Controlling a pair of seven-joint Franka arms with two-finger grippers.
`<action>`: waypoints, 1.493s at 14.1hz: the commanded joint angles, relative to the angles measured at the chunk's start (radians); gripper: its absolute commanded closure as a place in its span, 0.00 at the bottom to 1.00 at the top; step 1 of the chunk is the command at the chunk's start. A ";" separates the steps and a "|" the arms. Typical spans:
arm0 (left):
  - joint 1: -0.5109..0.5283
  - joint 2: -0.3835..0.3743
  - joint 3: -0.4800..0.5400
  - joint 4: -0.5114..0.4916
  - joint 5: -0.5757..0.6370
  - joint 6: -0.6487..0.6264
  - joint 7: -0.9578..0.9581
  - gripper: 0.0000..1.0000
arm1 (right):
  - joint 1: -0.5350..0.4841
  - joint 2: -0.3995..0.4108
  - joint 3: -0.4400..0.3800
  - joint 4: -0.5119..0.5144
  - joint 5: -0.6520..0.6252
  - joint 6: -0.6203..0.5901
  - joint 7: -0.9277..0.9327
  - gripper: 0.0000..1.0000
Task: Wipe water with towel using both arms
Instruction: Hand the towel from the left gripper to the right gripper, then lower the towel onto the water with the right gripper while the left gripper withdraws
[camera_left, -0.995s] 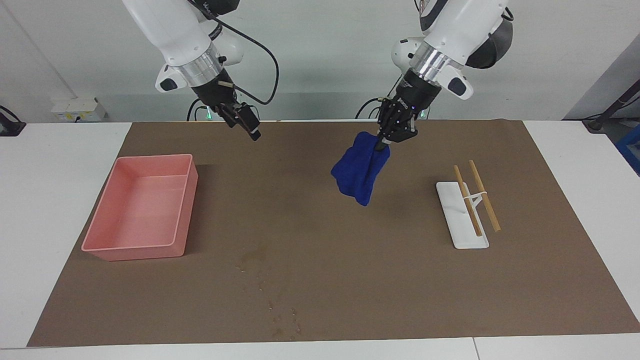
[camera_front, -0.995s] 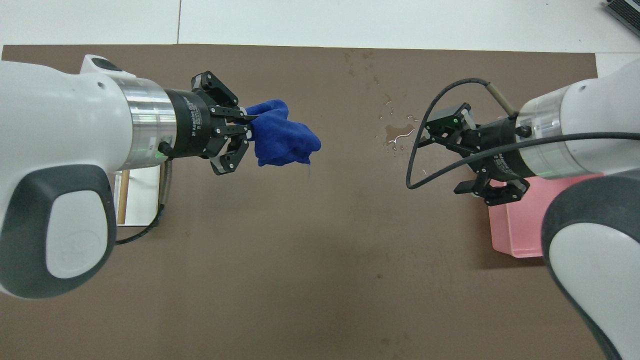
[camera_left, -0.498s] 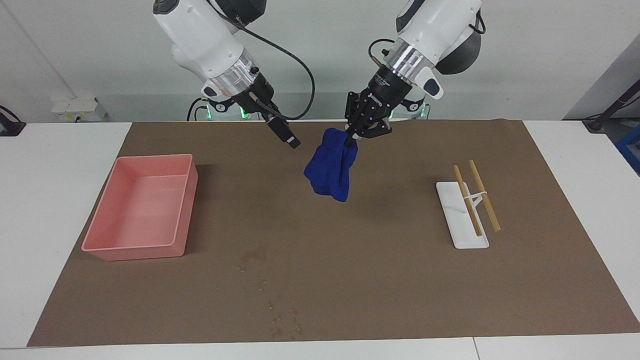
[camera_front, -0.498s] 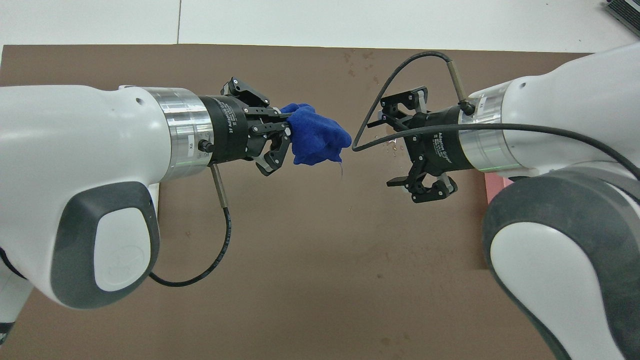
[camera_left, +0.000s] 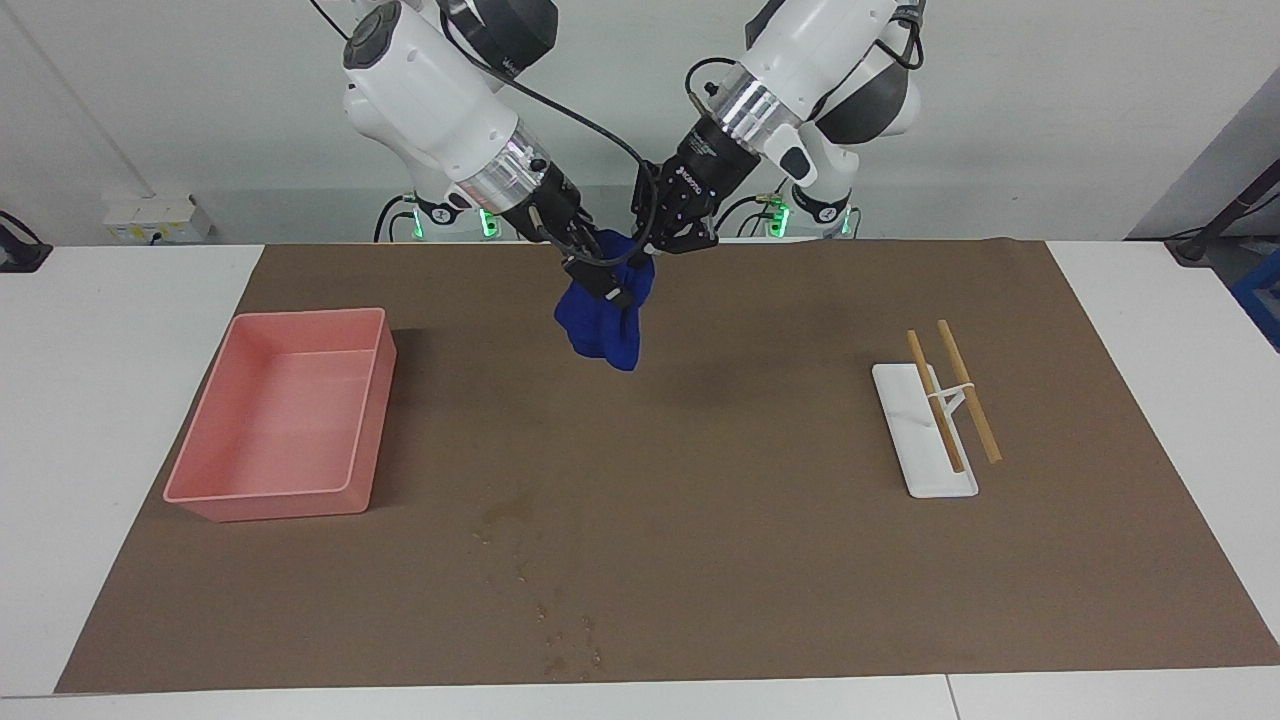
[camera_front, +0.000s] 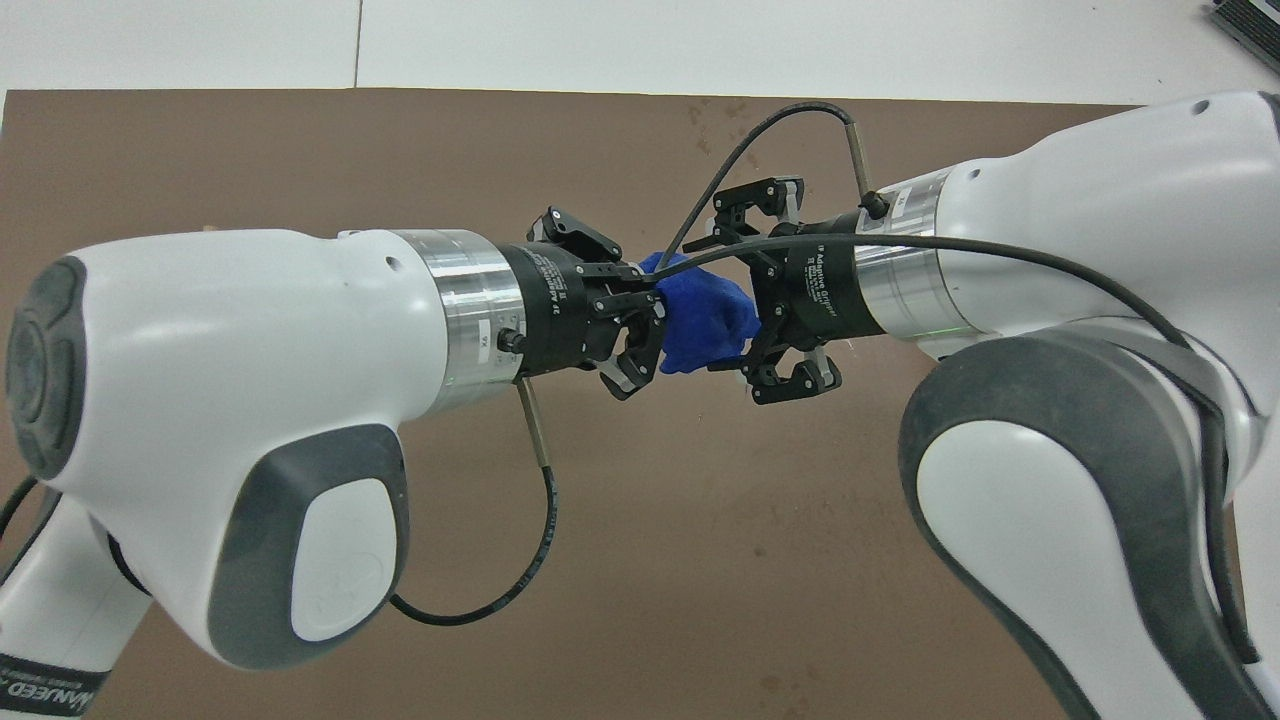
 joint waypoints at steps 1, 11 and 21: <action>-0.024 -0.026 0.014 -0.020 -0.020 0.021 -0.019 1.00 | -0.002 -0.018 0.000 -0.031 0.021 0.014 0.012 0.45; -0.022 -0.037 0.020 0.004 0.094 0.002 0.047 0.01 | -0.006 -0.021 -0.001 -0.025 -0.022 0.022 -0.032 1.00; 0.140 -0.055 0.037 0.004 0.342 -0.248 0.936 0.00 | -0.059 0.096 -0.006 -0.016 -0.131 0.242 -0.492 1.00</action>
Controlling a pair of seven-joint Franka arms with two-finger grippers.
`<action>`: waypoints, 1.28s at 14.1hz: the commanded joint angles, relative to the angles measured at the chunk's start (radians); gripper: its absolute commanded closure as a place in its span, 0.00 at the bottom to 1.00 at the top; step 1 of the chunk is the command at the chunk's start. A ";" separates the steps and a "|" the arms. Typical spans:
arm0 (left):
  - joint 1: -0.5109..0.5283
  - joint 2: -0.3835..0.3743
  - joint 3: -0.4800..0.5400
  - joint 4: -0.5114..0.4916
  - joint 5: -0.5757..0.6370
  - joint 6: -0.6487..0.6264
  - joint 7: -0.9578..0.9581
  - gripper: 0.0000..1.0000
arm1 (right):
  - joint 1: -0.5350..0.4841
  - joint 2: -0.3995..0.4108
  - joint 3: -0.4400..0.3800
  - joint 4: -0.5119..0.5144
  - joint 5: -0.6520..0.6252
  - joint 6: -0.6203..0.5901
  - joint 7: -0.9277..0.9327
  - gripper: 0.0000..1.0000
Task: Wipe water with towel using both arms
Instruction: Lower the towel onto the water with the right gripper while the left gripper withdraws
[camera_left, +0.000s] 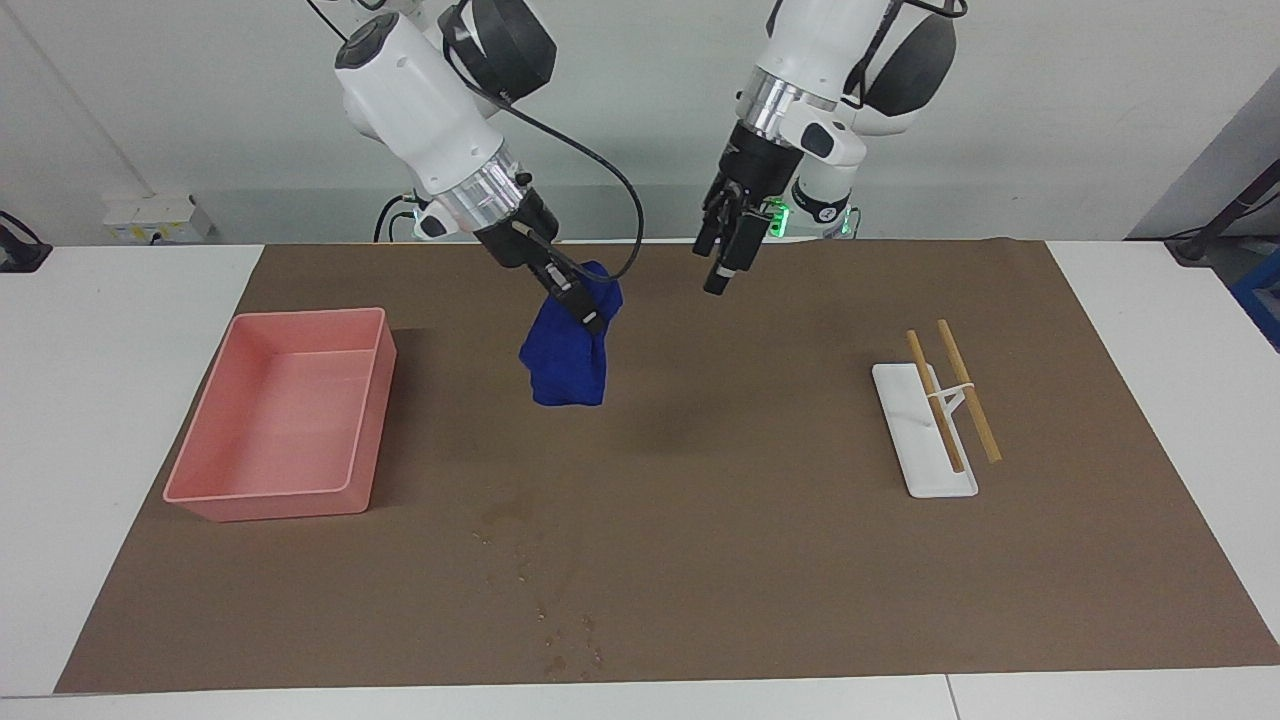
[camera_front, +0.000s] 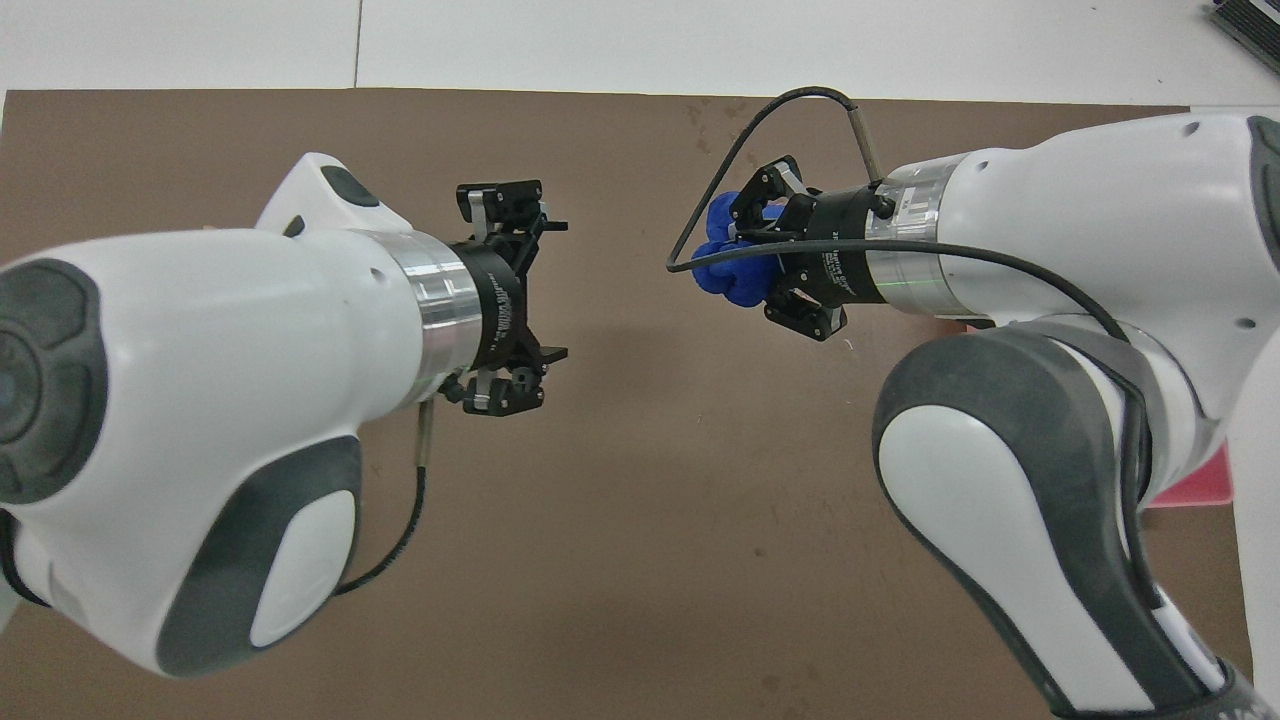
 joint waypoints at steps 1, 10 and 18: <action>0.089 -0.027 0.002 -0.006 0.011 -0.119 0.438 0.00 | -0.027 0.103 0.004 0.028 -0.045 0.112 -0.173 1.00; 0.103 -0.027 0.210 0.075 0.107 -0.422 1.541 0.00 | -0.090 0.447 0.004 0.173 -0.216 0.304 -0.489 1.00; 0.074 -0.025 0.298 0.169 0.260 -0.638 1.783 0.00 | -0.109 0.467 0.004 0.105 -0.192 0.219 -0.448 1.00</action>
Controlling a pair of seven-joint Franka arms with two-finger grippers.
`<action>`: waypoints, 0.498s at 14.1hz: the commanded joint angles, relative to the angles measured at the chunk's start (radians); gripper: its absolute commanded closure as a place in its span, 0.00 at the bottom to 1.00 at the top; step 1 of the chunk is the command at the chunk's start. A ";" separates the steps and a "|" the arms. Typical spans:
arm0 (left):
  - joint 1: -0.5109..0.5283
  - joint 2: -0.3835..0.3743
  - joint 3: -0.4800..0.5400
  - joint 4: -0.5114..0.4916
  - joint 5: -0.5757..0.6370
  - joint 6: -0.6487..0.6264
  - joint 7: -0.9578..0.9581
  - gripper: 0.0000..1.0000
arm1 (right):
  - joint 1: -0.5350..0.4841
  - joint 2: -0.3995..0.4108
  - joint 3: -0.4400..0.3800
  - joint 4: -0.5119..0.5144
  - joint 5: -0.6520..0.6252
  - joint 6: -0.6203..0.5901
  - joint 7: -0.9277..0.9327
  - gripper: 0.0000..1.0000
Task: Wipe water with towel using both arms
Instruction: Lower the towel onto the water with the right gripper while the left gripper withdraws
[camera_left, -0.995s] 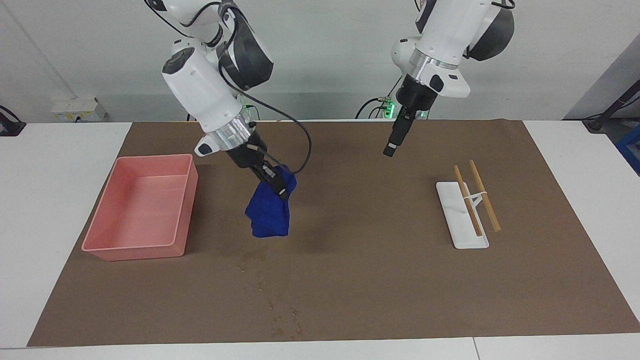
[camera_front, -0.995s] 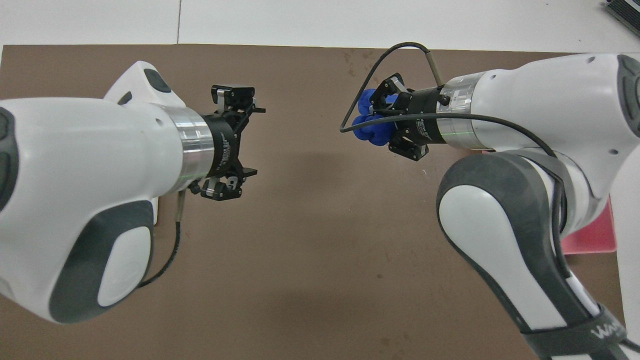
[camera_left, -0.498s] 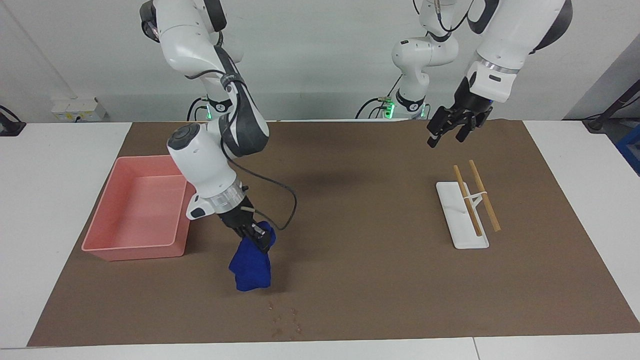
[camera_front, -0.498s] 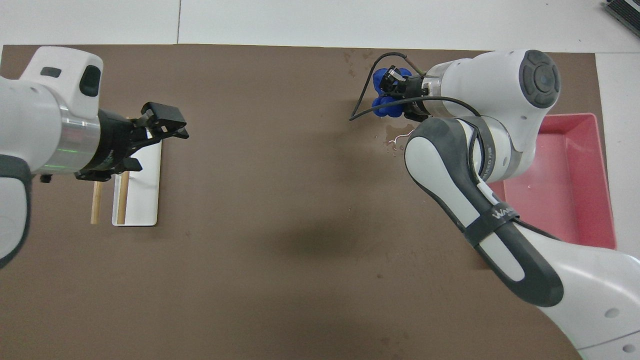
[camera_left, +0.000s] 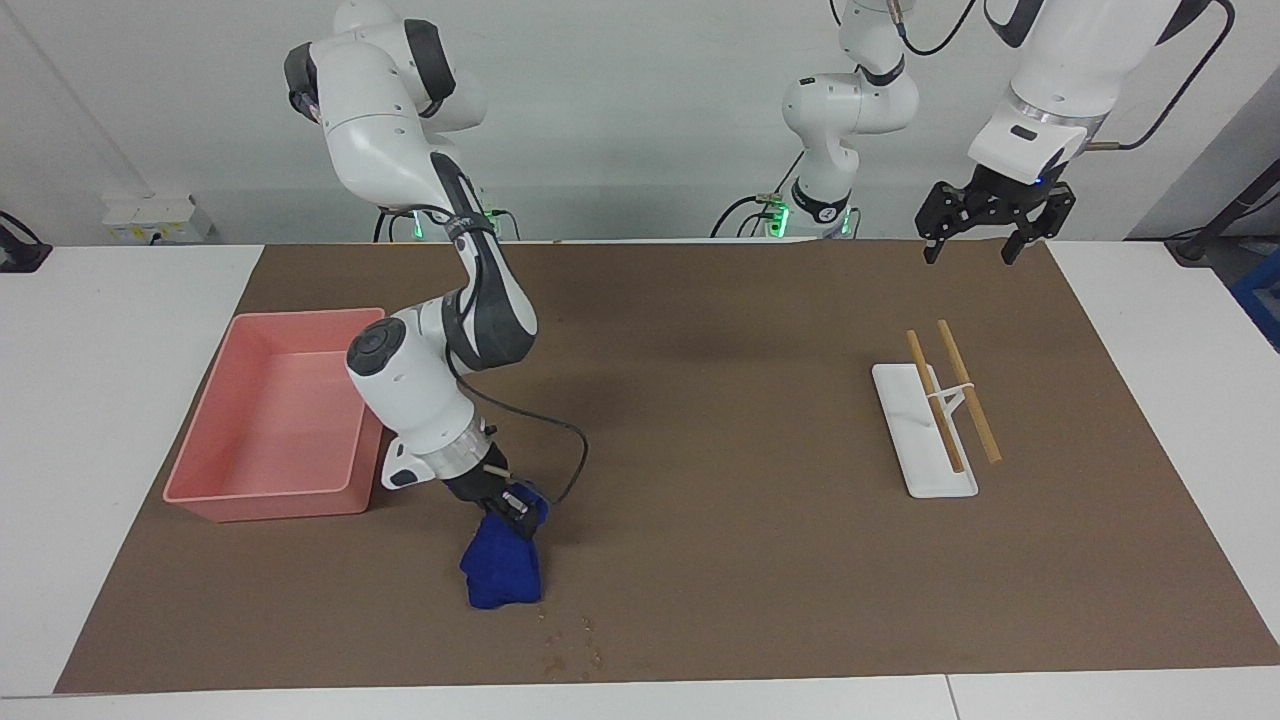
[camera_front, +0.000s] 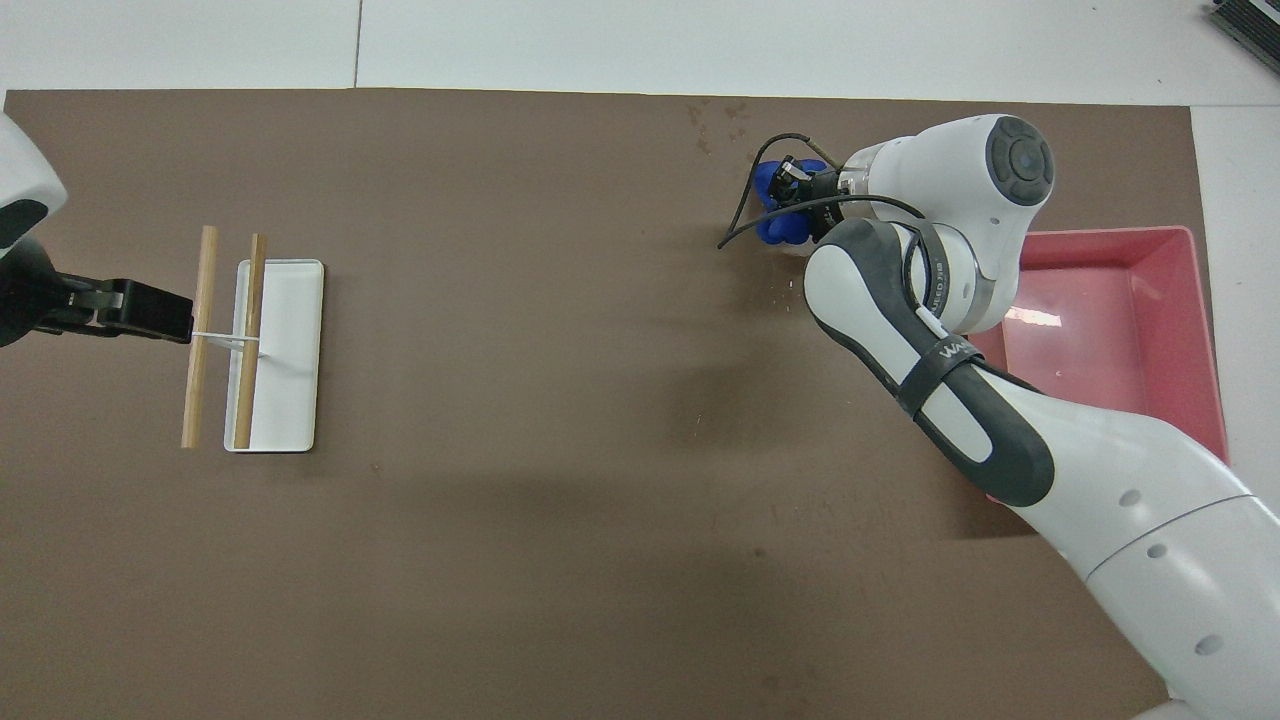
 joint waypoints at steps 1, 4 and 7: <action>-0.005 -0.039 0.006 -0.018 0.020 -0.088 0.016 0.00 | -0.024 -0.038 0.009 -0.045 0.002 -0.056 0.045 1.00; 0.021 -0.047 0.011 -0.022 0.000 -0.074 0.028 0.00 | -0.035 -0.058 0.011 -0.073 0.002 -0.128 0.073 1.00; 0.029 -0.041 0.012 -0.011 -0.034 -0.027 0.037 0.00 | -0.057 -0.085 0.011 -0.133 0.093 -0.152 0.083 1.00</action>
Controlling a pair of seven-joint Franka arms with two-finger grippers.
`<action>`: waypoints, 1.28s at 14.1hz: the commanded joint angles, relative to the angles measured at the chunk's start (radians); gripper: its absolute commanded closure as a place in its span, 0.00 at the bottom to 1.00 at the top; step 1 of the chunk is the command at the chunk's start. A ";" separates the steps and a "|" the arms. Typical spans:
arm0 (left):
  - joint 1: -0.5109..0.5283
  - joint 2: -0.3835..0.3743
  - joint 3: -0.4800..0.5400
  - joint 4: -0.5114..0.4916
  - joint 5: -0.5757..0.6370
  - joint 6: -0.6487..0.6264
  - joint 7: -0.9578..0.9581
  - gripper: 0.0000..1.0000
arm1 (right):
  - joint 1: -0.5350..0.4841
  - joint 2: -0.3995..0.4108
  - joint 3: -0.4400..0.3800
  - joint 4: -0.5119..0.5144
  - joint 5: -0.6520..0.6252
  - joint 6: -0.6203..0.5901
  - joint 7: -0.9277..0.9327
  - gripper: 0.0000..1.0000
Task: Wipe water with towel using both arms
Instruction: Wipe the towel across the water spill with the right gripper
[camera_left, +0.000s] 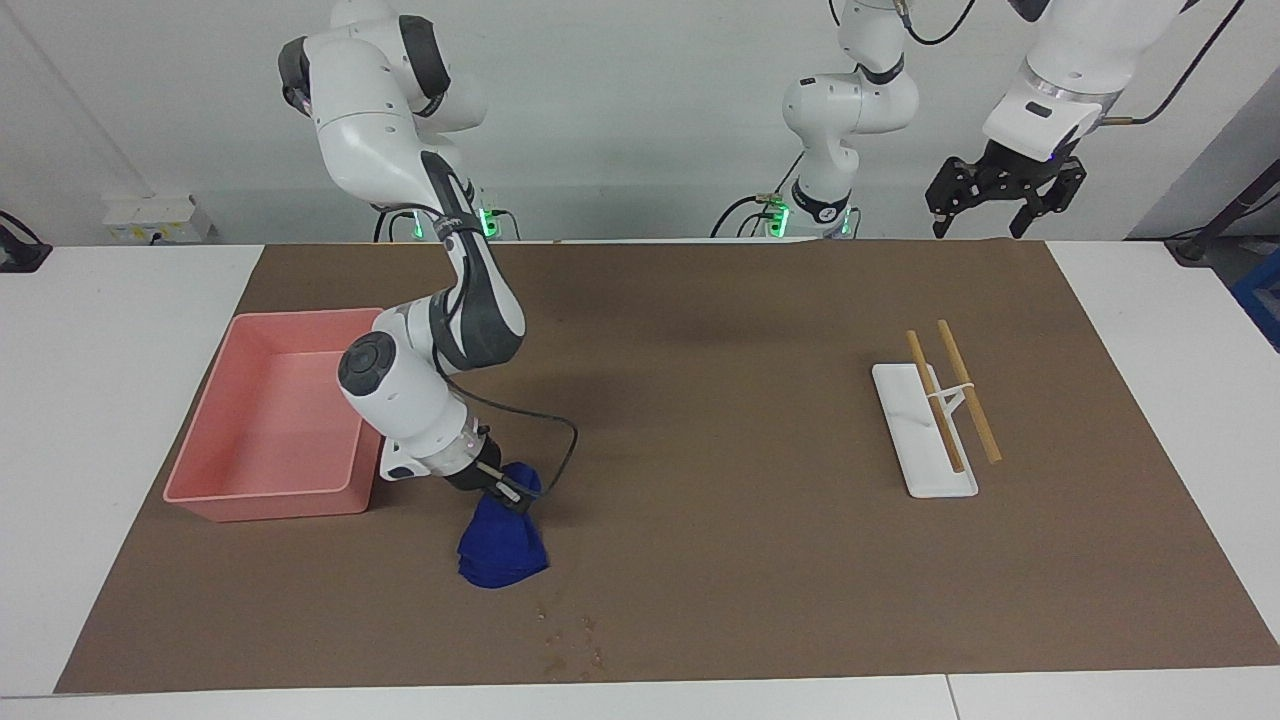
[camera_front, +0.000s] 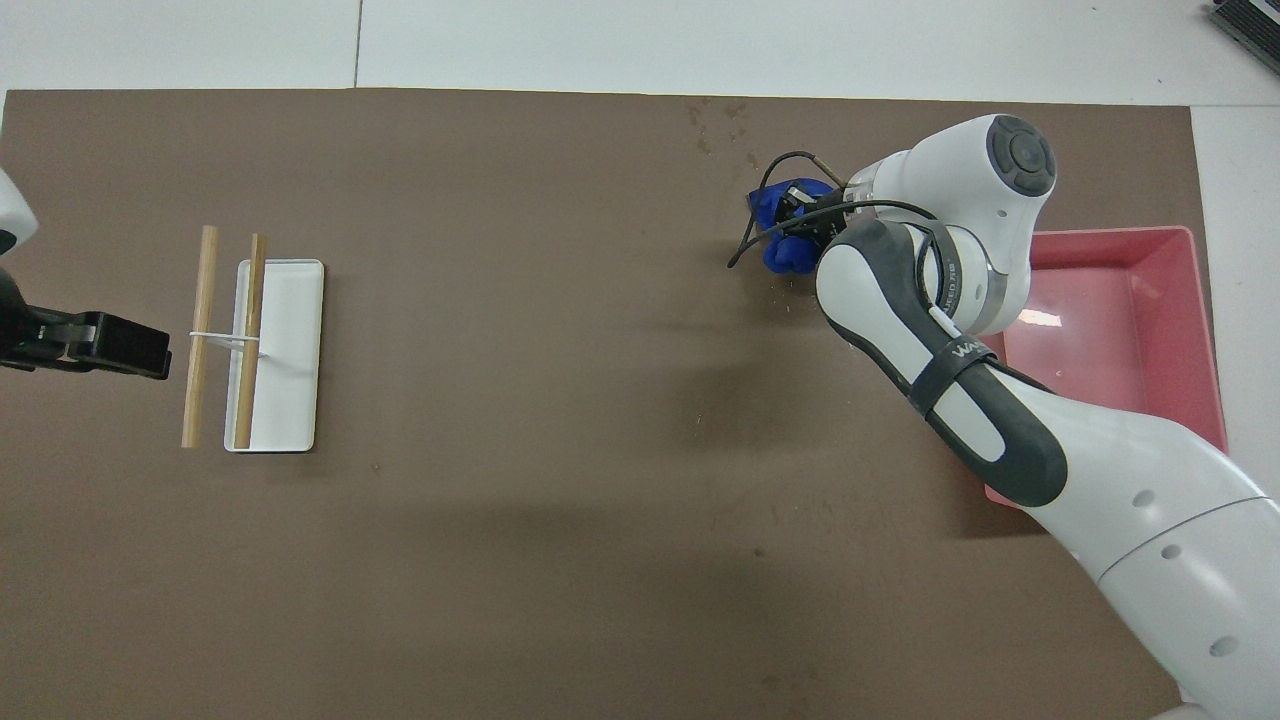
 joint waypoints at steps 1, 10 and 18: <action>0.015 -0.012 0.000 -0.025 -0.019 0.047 0.059 0.00 | -0.032 -0.063 0.010 -0.098 0.077 -0.019 0.011 1.00; 0.018 -0.021 0.020 -0.056 -0.019 0.078 0.082 0.00 | -0.051 -0.135 0.010 -0.226 0.152 -0.169 0.009 1.00; 0.026 -0.027 0.009 -0.071 -0.019 0.080 0.081 0.00 | -0.057 -0.214 0.006 -0.254 0.143 -0.310 0.017 1.00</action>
